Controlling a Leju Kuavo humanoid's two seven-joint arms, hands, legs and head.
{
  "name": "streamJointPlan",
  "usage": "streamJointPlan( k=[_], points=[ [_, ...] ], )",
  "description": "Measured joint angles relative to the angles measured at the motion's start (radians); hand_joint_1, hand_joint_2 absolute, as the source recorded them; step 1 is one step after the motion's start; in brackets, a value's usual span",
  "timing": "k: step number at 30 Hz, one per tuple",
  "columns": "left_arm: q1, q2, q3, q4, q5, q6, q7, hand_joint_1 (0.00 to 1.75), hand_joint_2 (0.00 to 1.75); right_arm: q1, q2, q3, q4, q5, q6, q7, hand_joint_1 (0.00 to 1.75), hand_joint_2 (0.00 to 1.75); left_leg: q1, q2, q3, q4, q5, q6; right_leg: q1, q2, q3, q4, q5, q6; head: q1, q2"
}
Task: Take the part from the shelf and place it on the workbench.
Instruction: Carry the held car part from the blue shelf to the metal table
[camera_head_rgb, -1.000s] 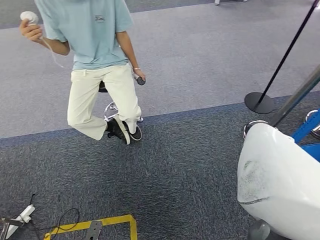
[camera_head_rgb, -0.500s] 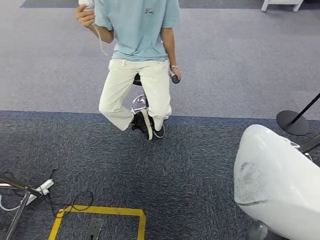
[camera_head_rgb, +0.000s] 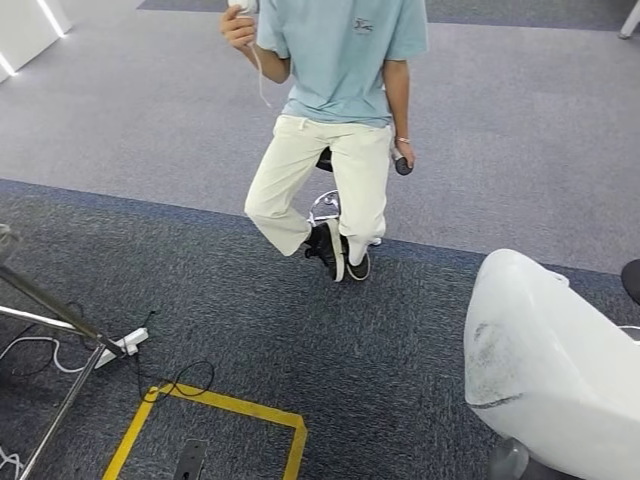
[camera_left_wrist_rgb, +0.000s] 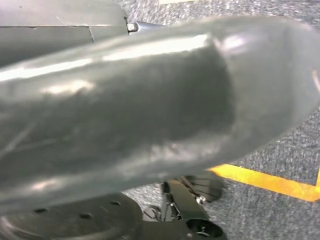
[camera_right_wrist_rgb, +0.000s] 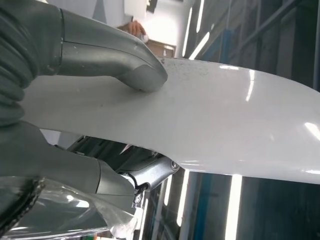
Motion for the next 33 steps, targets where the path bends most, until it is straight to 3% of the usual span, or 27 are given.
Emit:
streamJointPlan(
  k=[2,3,5,6,8,9,11,13,15,17,18,19,20,22,24,25,26,27,29,31,33],
  points=[
    [0.0,0.0,0.0,0.0,0.0,0.0,0.0,0.0,0.0,0.0,0.0,0.0,0.0,0.0,0.0,0.0,1.75,1.75,0.001,0.013,-0.048,0.103,-0.034,0.0,0.005,-0.032,0.002,0.0,-0.004,-0.005,0.0,0.0],
    [0.001,0.0,0.0,0.0,0.0,0.0,0.0,0.0,0.0,0.0,0.0,0.0,0.0,0.0,0.001,0.0,1.75,1.75,0.001,0.015,-0.048,0.105,-0.024,0.003,0.007,-0.046,0.004,0.0,-0.006,-0.006,0.0,0.0],
    [0.003,0.0,0.0,0.0,0.0,0.0,0.001,0.0,0.0,0.0,0.0,0.0,0.0,0.0,0.003,0.0,1.75,1.75,-0.005,0.032,0.006,0.002,0.04,0.016,0.011,-0.071,0.012,0.0,-0.012,-0.006,0.0,0.0],
    [0.002,0.001,-0.001,0.0,0.0,0.0,0.001,0.0,0.0,0.0,0.0,0.0,0.0,0.0,0.004,0.0,1.75,1.75,-0.013,0.057,0.041,-0.065,0.066,0.025,0.013,-0.083,0.015,0.0,-0.015,-0.005,0.0,0.0],
    [-0.002,0.001,-0.001,0.0,-0.001,0.0,0.002,0.0,0.0,0.0,0.0,0.0,0.0,0.0,0.005,0.0,1.75,1.75,-0.027,0.098,0.083,-0.153,0.085,0.04,0.016,-0.106,0.019,-0.001,-0.021,0.0,0.001,0.0],
    [-0.004,0.002,-0.001,0.0,-0.001,0.0,0.002,0.0,0.0,0.0,0.0,0.0,0.001,0.001,0.006,0.0,1.75,1.75,-0.032,0.103,0.085,-0.163,0.08,0.043,0.017,-0.118,0.02,-0.001,-0.023,0.004,0.001,0.0],
    [0.0,0.002,-0.001,0.0,-0.002,0.0,0.002,0.0,0.0,-0.003,0.0,-0.001,0.001,0.002,0.008,0.0,1.75,1.75,-0.031,0.081,0.086,-0.175,0.085,0.05,0.017,-0.135,0.022,-0.003,-0.028,0.012,0.001,0.0],
    [0.003,0.002,-0.001,0.0,-0.001,0.001,0.002,0.0,0.0,-0.005,0.0,-0.001,0.001,0.002,0.01,0.0,1.75,1.75,-0.022,0.056,0.095,-0.19,0.092,0.056,0.014,-0.093,0.013,0.025,-0.049,0.022,0.002,0.0],
    [0.0,0.001,-0.001,0.0,0.0,0.002,0.003,0.0,0.0,-0.004,0.0,-0.001,0.003,0.002,0.011,0.0,1.75,1.75,-0.015,0.031,0.099,-0.197,0.096,0.061,0.01,-0.026,-0.035,0.125,-0.098,0.03,0.009,0.0],
    [-0.003,-0.001,-0.001,0.0,0.001,0.003,0.003,0.0,0.0,-0.003,0.0,-0.001,0.005,0.002,0.013,0.0,1.75,1.75,-0.013,0.003,0.099,-0.196,0.096,0.063,0.006,-0.003,-0.101,0.24,-0.137,0.036,0.012,0.0],
    [-0.003,-0.002,-0.001,0.0,0.001,0.003,0.005,0.0,0.0,-0.002,0.0,-0.001,0.007,0.002,0.015,0.0,1.75,1.75,-0.011,-0.012,0.1,-0.196,0.095,0.063,0.004,-0.001,-0.119,0.261,-0.132,0.039,0.012,0.0],
    [-0.002,-0.002,-0.001,0.0,0.002,0.003,0.008,0.0,0.0,-0.002,0.0,-0.001,0.008,0.003,0.017,0.0,1.75,1.75,-0.009,-0.027,0.101,-0.194,0.094,0.061,0.002,0.001,-0.12,0.247,-0.108,0.042,0.012,0.0],
    [-0.002,-0.002,0.0,0.0,0.003,0.003,0.01,0.0,0.0,-0.002,0.0,-0.001,0.009,0.004,0.019,0.0,1.75,1.75,-0.007,-0.043,0.102,-0.192,0.092,0.057,-0.001,0.005,-0.102,0.198,-0.069,0.046,0.012,0.0],
    [-0.002,-0.001,0.0,0.0,0.003,0.003,0.014,0.0,0.0,-0.002,0.0,-0.002,0.01,0.006,0.022,0.0,1.75,1.75,-0.002,-0.073,0.1,-0.179,0.084,0.045,-0.011,0.051,-0.048,0.074,-0.01,0.054,0.013,0.0],
    [-0.003,0.0,0.0,0.0,0.0,-0.001,0.016,0.0,0.0,0.001,0.0,-0.003,0.011,0.012,0.02,0.0,1.75,1.75,0.0,-0.097,0.091,-0.167,0.08,0.032,-0.015,0.092,-0.017,0.017,-0.001,0.051,0.015,0.0],
    [-0.002,0.0,0.0,0.0,-0.001,-0.005,0.017,0.0,0.0,0.003,0.0,-0.003,0.011,0.016,0.017,0.0,1.75,1.75,0.001,-0.108,0.085,-0.164,0.082,0.026,-0.014,0.095,-0.014,0.014,-0.004,0.045,0.016,0.0],
    [0.0,0.001,-0.001,0.0,-0.001,-0.008,0.017,0.0,0.0,0.005,-0.001,-0.004,0.011,0.019,0.015,0.0,1.75,1.75,0.003,-0.119,0.082,-0.164,0.084,0.022,-0.012,0.084,-0.012,0.015,-0.003,0.037,0.016,0.0],
    [0.002,0.001,-0.001,0.0,-0.002,-0.011,0.017,0.0,0.0,0.007,-0.001,-0.004,0.011,0.022,0.014,0.0,1.75,1.75,0.004,-0.118,0.08,-0.161,0.083,0.019,-0.011,0.071,-0.01,0.014,-0.002,0.031,0.016,0.0],
    [0.005,0.001,-0.001,0.0,-0.002,-0.014,0.018,0.0,0.0,0.008,-0.001,-0.004,0.01,0.024,0.013,0.0,1.75,1.75,0.002,-0.071,0.061,-0.12,0.058,0.01,-0.011,0.043,-0.004,0.01,-0.002,0.018,0.012,0.0],
    [0.002,0.0,-0.001,0.0,-0.002,-0.016,0.018,0.0,0.0,0.011,-0.001,-0.004,0.01,0.025,0.012,0.0,1.75,1.75,0.001,-0.005,0.005,-0.004,0.001,0.004,-0.007,0.01,0.001,0.008,-0.006,0.008,0.007,0.0],
    [0.001,0.0,-0.001,0.0,-0.002,-0.018,0.018,0.0,0.0,0.013,-0.001,-0.004,0.01,0.025,0.011,0.0,1.75,1.75,0.003,0.014,-0.054,0.112,-0.038,0.002,-0.003,-0.022,0.003,0.008,-0.01,0.003,0.006,0.0]
  ],
)
